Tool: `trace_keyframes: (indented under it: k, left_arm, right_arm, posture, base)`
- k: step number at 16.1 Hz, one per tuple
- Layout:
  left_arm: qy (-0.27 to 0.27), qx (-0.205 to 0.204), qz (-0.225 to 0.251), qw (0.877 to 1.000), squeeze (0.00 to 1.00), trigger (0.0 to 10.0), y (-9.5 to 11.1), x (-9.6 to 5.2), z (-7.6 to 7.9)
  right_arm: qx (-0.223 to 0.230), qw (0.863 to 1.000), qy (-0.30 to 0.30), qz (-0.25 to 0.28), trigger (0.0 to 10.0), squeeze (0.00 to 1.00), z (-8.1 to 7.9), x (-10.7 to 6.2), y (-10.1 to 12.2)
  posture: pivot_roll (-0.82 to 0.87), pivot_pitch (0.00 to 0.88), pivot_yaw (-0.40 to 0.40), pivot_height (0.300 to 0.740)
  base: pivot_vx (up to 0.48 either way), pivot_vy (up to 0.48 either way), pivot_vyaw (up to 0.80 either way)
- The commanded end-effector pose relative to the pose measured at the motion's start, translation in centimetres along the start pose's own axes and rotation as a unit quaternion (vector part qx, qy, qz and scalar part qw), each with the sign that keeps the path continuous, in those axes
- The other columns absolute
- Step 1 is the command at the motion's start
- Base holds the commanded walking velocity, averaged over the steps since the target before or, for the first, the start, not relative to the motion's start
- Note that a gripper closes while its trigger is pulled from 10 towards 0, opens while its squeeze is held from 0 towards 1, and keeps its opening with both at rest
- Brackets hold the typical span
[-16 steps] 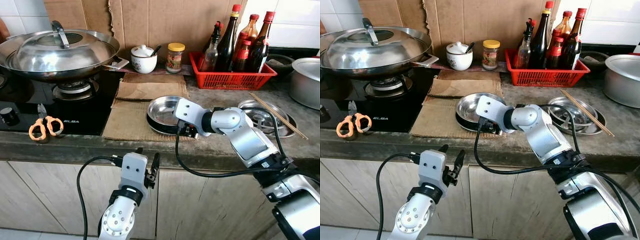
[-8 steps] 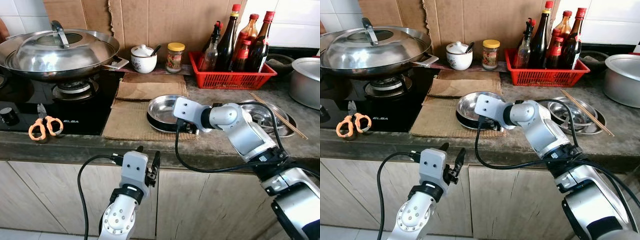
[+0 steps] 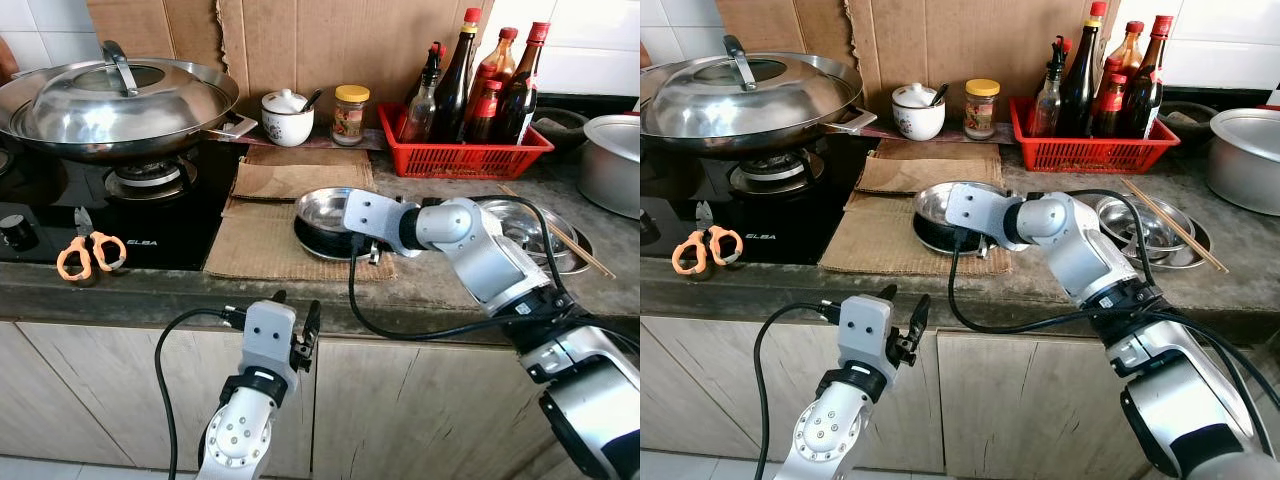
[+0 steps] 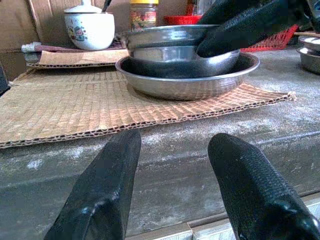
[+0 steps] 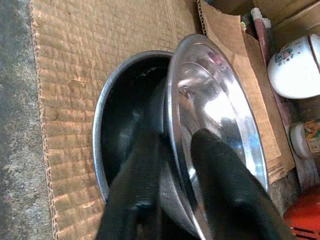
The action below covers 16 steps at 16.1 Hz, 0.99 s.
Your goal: Kitchen organization
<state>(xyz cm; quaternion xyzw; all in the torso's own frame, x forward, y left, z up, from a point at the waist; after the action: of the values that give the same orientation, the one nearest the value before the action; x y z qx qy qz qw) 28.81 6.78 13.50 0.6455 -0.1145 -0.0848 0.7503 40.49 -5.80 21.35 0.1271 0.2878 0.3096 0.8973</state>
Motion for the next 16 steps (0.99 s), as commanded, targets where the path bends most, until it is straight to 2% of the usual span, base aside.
trace_keyframes:
  k: [1,7,10,11,13,16]
  left_arm:
    - [-0.001,-0.002,-0.001,1.0,0.0,10.0,-0.1,0.1,0.2]
    - [0.0,-0.001,0.001,1.0,0.0,10.0,-0.1,0.2,0.1]
    - [0.0,0.0,0.001,1.0,0.0,10.0,-0.1,0.3,0.0]
    - [-0.001,0.0,0.003,1.0,0.0,10.0,0.0,0.3,0.0]
    - [-0.002,0.001,0.003,1.0,0.0,10.0,0.0,0.3,0.0]
    - [-0.002,0.002,0.004,1.0,0.0,10.0,0.1,0.4,0.0]
  right_arm:
    - [-0.011,1.0,-0.005,0.005,0.0,0.0,0.8,-0.2,0.5]
    - [0.002,0.999,-0.014,0.031,0.0,0.0,1.1,-0.1,1.5]
    - [0.077,0.989,-0.079,0.102,0.0,0.0,2.6,-0.3,3.4]
    - [0.132,0.975,-0.13,0.126,0.0,0.0,3.6,-0.6,3.7]
    - [0.191,0.945,-0.201,0.173,0.0,0.0,5.0,-1.6,4.5]
    - [0.241,0.907,-0.279,0.204,0.0,0.0,6.1,-3.3,4.5]
  posture:
    - [0.07,0.0,-0.072,0.74]
    - [0.07,0.0,-0.073,0.74]
    - [0.07,0.0,-0.074,0.74]
    - [0.07,0.0,-0.073,0.74]
    - [0.08,0.0,-0.068,0.74]
    - [0.07,0.0,-0.06,0.74]
  base:
    - [0.0,0.0,0.0]
    - [0.0,0.0,0.0]
    - [0.0,0.0,0.0]
    - [0.0,0.0,0.0]
    - [0.0,0.0,0.0]
    - [0.0,0.0,0.0]
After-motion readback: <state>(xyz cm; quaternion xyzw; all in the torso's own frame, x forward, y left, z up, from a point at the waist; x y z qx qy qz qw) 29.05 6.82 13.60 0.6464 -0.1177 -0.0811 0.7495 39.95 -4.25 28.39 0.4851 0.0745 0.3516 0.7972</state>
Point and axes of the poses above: a point about 5 cm out from each wrist's last joint towards the gripper, its own x axis pointing out of the wrist towards the gripper, its own y axis along the axis of the wrist's last joint, z = x × y, the point moved 6 cm from there along x, pointing out of the wrist towards the gripper, and after that the axes turned 13 degrees about -x, right-handed, at the moved point
